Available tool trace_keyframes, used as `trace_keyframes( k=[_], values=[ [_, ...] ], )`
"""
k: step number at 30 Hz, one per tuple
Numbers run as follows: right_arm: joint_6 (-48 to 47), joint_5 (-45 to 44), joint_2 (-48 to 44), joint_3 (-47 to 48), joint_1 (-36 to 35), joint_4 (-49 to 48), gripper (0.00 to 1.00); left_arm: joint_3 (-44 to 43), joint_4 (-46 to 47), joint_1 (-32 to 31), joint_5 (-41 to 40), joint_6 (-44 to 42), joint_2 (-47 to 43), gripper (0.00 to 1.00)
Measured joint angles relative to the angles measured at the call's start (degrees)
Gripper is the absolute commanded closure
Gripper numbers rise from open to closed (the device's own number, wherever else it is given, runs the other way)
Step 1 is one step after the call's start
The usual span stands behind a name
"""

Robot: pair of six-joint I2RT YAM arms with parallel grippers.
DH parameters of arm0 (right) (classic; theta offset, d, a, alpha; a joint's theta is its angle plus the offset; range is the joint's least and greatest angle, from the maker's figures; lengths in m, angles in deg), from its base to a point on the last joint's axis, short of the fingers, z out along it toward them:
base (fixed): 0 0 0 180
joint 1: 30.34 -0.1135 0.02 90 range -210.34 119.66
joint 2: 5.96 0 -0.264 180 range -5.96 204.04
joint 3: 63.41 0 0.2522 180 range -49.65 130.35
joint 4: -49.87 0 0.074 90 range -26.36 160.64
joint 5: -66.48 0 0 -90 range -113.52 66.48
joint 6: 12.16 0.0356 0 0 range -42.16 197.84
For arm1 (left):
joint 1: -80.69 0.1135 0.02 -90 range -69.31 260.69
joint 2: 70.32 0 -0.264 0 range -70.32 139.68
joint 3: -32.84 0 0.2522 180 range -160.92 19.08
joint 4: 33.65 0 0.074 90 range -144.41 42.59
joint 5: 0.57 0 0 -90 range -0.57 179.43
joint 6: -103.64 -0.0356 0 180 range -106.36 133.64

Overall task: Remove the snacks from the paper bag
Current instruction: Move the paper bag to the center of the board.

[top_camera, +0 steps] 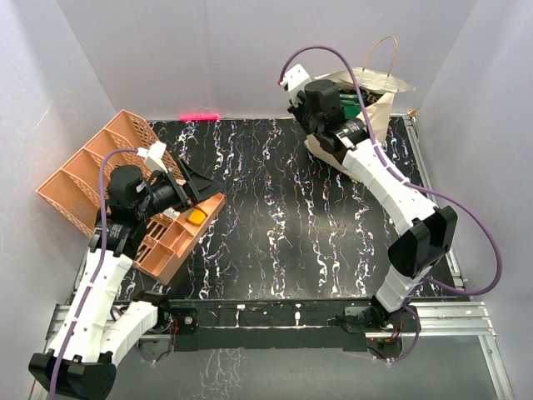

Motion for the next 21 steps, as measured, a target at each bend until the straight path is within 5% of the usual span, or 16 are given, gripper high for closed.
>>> trace_keyframes(
  k=[9, 21],
  values=[
    [2.67, -3.82, -0.31, -0.09, -5.77, 5.46, 0.93, -0.02, -2.21, 0.0, -0.02, -0.96, -0.07, 0.02],
    [14.25, -4.85, -0.48, 2.93, -23.04, 14.34, 0.92, -3.04, -5.16, 0.0, -1.16, -1.42, -0.72, 0.02]
  ],
)
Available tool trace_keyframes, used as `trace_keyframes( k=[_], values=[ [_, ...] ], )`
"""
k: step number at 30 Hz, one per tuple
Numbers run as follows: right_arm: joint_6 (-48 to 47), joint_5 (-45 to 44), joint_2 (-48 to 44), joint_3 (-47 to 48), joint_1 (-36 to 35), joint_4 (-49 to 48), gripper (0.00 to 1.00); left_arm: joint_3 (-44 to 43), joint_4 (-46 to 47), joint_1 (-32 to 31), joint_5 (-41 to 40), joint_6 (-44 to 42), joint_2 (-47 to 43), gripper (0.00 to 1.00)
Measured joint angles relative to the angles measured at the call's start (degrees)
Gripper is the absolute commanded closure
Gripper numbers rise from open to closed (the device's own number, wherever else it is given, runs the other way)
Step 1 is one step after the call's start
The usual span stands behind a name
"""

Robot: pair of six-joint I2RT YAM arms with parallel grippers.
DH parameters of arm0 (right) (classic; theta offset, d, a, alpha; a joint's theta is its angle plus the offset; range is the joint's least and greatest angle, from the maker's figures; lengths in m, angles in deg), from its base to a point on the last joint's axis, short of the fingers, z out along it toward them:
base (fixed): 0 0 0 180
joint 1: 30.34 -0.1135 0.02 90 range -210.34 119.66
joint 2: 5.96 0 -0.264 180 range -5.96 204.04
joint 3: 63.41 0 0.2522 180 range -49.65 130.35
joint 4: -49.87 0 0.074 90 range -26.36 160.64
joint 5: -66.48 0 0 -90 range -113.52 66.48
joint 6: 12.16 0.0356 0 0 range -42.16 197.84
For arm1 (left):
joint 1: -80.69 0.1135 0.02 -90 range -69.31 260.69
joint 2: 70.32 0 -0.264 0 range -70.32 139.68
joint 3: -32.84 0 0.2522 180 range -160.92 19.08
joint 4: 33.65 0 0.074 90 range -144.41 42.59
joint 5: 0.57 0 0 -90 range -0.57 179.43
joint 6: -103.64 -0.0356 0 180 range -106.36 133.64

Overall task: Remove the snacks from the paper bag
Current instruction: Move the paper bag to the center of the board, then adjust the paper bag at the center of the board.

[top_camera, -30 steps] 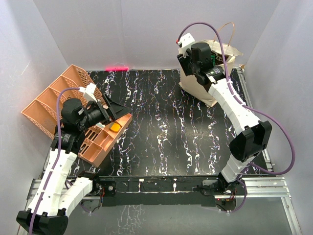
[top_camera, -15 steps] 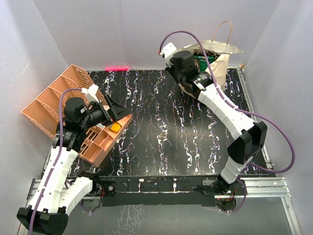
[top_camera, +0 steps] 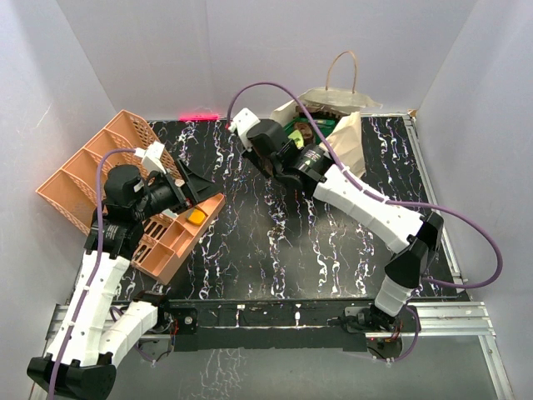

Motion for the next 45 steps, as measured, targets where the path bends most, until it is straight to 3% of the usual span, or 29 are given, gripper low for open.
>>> trace_keyframes(
  k=[4, 7, 14, 19, 24, 29, 36, 42, 45],
  values=[
    [6.08, 5.6, 0.0, 3.72, -1.7, -0.09, 0.92, -1.73, -0.52, 0.02, -0.04, 0.72, -0.44, 0.01],
    [10.25, 10.36, 0.0, 4.33, -1.81, -2.89, 0.85, -4.57, -1.84, 0.02, -0.46, 1.01, -0.46, 0.02],
    [14.27, 11.91, -0.15, 5.92, -2.6, -8.33, 0.25, -10.1, -1.7, 0.02, -1.25, 2.58, 0.42, 0.02],
    [12.07, 5.9, -4.28, 4.42, -2.54, -9.38, 0.08, -10.49, -0.44, 0.02, -0.74, 4.26, 4.28, 0.02],
    [9.68, 3.06, -10.97, 3.43, 2.16, -10.32, 0.04, -9.57, 3.74, -0.02, 0.26, 7.78, 8.94, 0.02],
    [9.16, 6.82, -13.49, 3.45, 18.03, -10.86, 0.01, -7.63, 9.64, -3.63, -0.09, 12.31, 11.58, 0.02],
    [9.42, 20.68, -6.01, 7.91, 36.57, -10.01, 0.01, -7.96, 11.69, -13.49, -6.78, 13.49, 16.85, 0.1],
    [11.34, 33.75, 0.63, 10.62, 44.57, -11.32, 0.08, -9.94, 9.68, -15.76, -13.66, 12.52, 20.94, 0.19],
    [12.46, 39.3, 2.73, 11.06, 46.62, -12.66, 0.11, -9.99, 9.75, -16.33, -16.17, 12.85, 21.59, 0.3]
  ],
)
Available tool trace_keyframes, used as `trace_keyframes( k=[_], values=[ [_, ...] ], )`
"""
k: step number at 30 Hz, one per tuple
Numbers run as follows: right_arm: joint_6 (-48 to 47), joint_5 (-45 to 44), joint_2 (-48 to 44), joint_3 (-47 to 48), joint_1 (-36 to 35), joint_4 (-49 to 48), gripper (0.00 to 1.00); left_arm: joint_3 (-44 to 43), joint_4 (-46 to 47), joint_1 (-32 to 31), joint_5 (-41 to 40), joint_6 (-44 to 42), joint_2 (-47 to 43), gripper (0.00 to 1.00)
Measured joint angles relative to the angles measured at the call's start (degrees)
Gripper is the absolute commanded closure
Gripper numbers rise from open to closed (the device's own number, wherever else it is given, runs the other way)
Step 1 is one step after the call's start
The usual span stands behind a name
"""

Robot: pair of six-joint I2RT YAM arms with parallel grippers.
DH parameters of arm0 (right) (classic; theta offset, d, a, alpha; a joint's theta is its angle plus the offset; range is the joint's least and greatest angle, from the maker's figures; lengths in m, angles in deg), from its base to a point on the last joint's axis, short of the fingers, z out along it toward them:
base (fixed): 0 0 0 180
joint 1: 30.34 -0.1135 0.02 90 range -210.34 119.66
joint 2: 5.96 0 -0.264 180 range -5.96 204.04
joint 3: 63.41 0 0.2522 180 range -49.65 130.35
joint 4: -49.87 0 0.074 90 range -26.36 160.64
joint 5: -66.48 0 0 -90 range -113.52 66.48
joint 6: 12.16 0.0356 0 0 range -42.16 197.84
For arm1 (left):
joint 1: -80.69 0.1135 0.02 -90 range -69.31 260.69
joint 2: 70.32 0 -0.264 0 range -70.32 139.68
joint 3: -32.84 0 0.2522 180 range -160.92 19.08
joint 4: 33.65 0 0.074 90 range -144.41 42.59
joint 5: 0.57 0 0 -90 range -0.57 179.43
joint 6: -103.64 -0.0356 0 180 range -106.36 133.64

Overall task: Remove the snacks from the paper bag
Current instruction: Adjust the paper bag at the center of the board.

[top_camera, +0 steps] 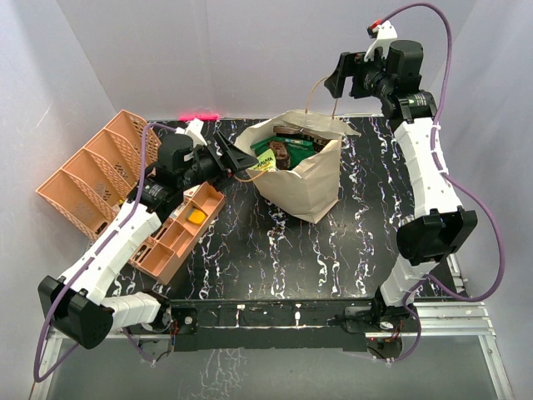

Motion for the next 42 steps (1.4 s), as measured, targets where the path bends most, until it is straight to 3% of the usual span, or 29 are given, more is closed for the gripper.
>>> trace_keyframes(
  k=[5, 7, 11, 16, 19, 22, 30, 34, 42],
  values=[
    [1.03, 5.2, 1.95, -0.02, 0.37, -2.05, 0.18, 0.04, 2.51, -0.85, -1.88, 1.88, 0.11, 0.49],
    [1.01, 6.45, 2.25, -0.04, 0.22, -2.78, 0.25, 0.04, 3.06, -1.27, -2.25, 2.45, 0.11, 0.58],
    [0.48, 7.89, 2.89, -0.02, 0.04, -4.2, 0.58, 0.31, 3.85, -1.81, -2.71, 3.56, 0.02, 0.78],
    [0.87, 10.8, 6.38, 1.73, 0.04, -4.57, 0.92, 0.24, 3.37, -2.12, -3.32, 3.67, -0.02, 0.94],
    [3.1, 13.68, 7.32, 1.53, 0.04, -4.02, 0.93, -1.92, -0.02, -2.16, -4.2, 2.62, 0.17, 1.0],
    [6.86, 17.07, 6.21, -0.57, 0.04, -5.77, 0.93, -7.69, -5.86, -2.16, -5.49, 0.39, 1.84, 1.0],
    [16.37, 21.09, -4.81, -10.82, -1.11, -7.85, 0.93, -21.16, -18.16, -1.11, -5.53, -5.7, 8.04, 1.0],
    [19.56, 21.11, -10.08, -14.32, -3.72, -7.8, 0.92, -24.87, -22.75, 1.92, -4.55, -8.9, 8.07, 1.0],
    [28.2, 21.18, -24.06, -30.99, -13.0, -14.16, 0.92, -31.32, -31.67, 10.05, -1.51, -16.09, 8.72, 1.0]
  ],
)
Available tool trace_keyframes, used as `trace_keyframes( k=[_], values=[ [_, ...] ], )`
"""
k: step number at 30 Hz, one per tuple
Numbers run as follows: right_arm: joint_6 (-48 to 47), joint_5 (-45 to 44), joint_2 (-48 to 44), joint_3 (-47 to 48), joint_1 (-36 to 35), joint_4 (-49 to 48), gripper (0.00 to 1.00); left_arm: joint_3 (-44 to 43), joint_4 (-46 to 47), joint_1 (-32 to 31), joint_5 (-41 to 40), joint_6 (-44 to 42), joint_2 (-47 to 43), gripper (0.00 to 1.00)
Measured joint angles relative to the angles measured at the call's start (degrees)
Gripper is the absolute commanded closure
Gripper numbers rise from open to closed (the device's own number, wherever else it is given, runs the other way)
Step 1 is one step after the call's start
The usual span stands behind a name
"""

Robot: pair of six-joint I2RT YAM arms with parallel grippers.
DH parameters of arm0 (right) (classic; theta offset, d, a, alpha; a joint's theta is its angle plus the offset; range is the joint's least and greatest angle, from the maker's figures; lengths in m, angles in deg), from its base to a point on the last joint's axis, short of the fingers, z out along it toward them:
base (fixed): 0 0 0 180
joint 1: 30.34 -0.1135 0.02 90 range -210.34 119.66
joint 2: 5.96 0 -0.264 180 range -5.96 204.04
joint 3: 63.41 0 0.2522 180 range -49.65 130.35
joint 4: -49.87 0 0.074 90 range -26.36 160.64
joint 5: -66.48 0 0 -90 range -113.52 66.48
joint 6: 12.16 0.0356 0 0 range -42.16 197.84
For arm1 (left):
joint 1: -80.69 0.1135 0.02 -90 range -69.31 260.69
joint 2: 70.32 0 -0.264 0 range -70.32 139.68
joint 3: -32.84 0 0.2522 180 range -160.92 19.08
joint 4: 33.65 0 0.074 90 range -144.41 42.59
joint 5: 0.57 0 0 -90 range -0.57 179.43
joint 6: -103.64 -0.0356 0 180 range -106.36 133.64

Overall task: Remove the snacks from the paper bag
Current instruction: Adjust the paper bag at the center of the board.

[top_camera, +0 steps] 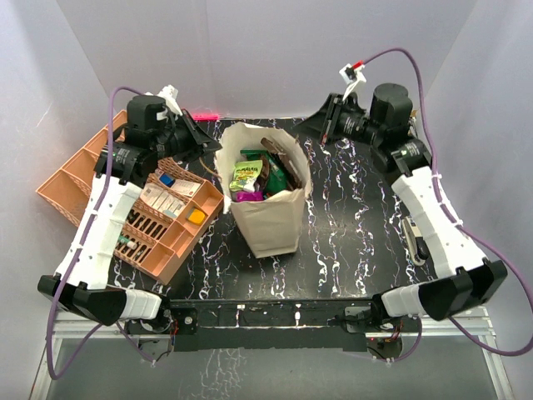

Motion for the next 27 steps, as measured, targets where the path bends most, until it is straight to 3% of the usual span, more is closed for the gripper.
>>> trace_keyframes(
  k=[5, 11, 16, 21, 24, 27],
  values=[
    [3.1, 1.95, -3.43, -8.35, -5.6, -5.53, 0.92, -6.47, -4.46, 0.66, -0.11, -4.72, 1.64, 1.0],
    [3.91, 1.88, -6.84, -14.25, -6.49, -6.05, 0.82, -5.38, -2.89, 0.79, 4.22, -7.87, 1.64, 1.0],
    [0.2, -1.57, -9.6, -14.51, -6.45, -0.7, 0.58, 0.98, 3.93, 0.92, 9.4, -9.6, -0.24, 1.0],
    [-6.86, -9.14, -9.16, -11.72, -6.43, 11.89, 0.28, 5.53, 7.67, 0.98, 13.42, -10.32, -3.87, 1.0],
    [-10.99, -15.41, -8.17, -8.11, -6.4, 19.37, 0.17, 7.06, 9.73, 0.98, 15.47, -10.1, -5.57, 1.0],
    [-14.29, -23.17, -7.39, -2.8, -6.4, 25.51, 0.13, 7.08, 10.95, 0.98, 16.46, -9.75, -5.75, 1.0]
  ],
)
